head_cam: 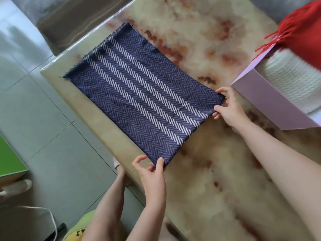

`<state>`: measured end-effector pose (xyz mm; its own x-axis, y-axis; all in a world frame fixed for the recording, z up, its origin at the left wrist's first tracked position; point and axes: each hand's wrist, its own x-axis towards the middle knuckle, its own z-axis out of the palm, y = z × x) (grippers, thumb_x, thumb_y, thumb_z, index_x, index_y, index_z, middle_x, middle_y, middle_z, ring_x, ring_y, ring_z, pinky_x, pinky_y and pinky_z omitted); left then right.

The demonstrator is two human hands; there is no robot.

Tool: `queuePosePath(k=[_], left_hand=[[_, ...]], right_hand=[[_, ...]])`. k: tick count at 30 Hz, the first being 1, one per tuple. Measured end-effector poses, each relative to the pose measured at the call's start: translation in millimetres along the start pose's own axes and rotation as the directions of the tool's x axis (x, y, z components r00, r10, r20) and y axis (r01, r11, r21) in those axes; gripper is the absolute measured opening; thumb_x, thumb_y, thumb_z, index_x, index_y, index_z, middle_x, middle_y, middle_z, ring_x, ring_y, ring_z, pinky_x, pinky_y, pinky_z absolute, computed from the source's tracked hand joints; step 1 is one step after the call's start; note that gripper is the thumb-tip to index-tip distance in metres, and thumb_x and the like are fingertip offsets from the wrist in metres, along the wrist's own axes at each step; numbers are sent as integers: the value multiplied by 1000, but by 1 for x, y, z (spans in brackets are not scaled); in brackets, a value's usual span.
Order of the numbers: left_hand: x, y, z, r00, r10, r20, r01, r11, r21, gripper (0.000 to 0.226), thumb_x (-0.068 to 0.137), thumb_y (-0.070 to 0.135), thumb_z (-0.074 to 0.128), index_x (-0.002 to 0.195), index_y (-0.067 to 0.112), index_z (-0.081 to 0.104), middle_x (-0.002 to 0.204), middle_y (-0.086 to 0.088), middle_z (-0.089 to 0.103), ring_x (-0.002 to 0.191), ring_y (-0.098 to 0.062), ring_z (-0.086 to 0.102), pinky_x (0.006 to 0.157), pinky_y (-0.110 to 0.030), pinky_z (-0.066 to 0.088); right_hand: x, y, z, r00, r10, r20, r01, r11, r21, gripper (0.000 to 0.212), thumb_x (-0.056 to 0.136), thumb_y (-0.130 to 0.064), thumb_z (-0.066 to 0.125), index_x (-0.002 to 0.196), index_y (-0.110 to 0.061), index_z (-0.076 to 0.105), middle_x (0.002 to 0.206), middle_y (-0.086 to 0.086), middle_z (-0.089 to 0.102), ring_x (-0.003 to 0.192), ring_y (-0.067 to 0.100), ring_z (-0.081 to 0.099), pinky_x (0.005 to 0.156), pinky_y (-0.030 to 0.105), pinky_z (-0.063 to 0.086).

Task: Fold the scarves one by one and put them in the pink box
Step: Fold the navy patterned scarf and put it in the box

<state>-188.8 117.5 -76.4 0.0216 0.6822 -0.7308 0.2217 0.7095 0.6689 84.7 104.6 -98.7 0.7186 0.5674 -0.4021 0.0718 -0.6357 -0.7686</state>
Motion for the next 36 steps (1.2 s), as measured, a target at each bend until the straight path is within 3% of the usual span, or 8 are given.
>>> queuePosePath(k=[4, 9, 13, 18, 26, 29, 33, 36], left_hand=[[-33, -20, 2, 966, 228, 122, -240, 966, 94, 19, 92, 5, 54, 95, 22, 60, 86, -10, 64, 83, -27, 60, 83, -44, 50], [-73, -59, 10, 980, 143, 138, -154, 985, 72, 22, 91, 6, 58, 98, 20, 73, 98, 9, 73, 95, -6, 66, 92, -28, 51], [-102, -100, 14, 975, 178, 135, -202, 960, 191, 38, 77, 5, 75, 101, 33, 68, 91, 9, 70, 84, -3, 65, 83, -15, 50], [-137, -133, 25, 983, 159, 90, -172, 971, 167, 49, 69, -10, 74, 86, 36, 75, 84, 14, 71, 83, -5, 67, 76, -9, 48], [-167, -171, 38, 981, 174, 89, -188, 962, 198, 64, 64, -12, 78, 69, 51, 71, 73, -1, 59, 55, 0, 50, 60, -6, 42], [-160, -167, 30, 906, 416, 83, -409, 803, 433, 59, 51, 2, 89, 79, 50, 70, 92, 7, 49, 76, 4, 49, 78, 0, 34], [-141, -144, 19, 855, 518, 34, -479, 764, 432, 31, 62, 38, 81, 80, 56, 63, 116, 18, 52, 106, 12, 43, 91, -9, 30], [-121, -120, 14, 852, 521, 47, -503, 791, 348, 8, 74, 38, 69, 81, 37, 66, 116, 14, 60, 115, 10, 45, 98, -11, 33]], right_hand=[[-16, 21, -27, 994, -47, 95, 53, 997, -61, 49, 81, 14, 41, 92, -30, 57, 109, 7, 58, 69, 15, 60, 59, 22, 53], [-45, 63, -65, 981, 52, 188, -1, 965, -261, 46, 83, 5, 44, 96, -31, 69, 132, 7, 56, 133, 23, 40, 115, 37, 26], [-78, 90, -95, 964, 50, 261, 41, 942, -334, 58, 74, 14, 46, 102, -32, 68, 123, 7, 54, 116, 22, 52, 108, 31, 35], [-107, 109, -123, 994, -77, 74, 102, 886, -452, 51, 74, 16, 50, 92, -27, 71, 91, 7, 50, 91, 13, 39, 80, 15, 27], [-148, 131, -171, 990, -141, -14, 108, 817, -566, 48, 69, 18, 54, 81, -24, 74, 118, 2, 50, 112, 23, 31, 102, 17, 15], [-145, 127, -174, 988, -155, -9, 122, 815, -566, 48, 67, 19, 55, 80, -23, 73, 127, 2, 52, 114, 22, 30, 99, 13, 14], [-128, 105, -159, 991, -129, 37, 129, 845, -519, 40, 69, 15, 57, 80, -21, 69, 126, -2, 55, 117, 21, 32, 92, -3, 10], [-102, 75, -142, 984, -156, 90, 179, 894, -410, 22, 72, -3, 71, 82, -22, 67, 118, -2, 60, 120, 24, 42, 100, 12, 23]])
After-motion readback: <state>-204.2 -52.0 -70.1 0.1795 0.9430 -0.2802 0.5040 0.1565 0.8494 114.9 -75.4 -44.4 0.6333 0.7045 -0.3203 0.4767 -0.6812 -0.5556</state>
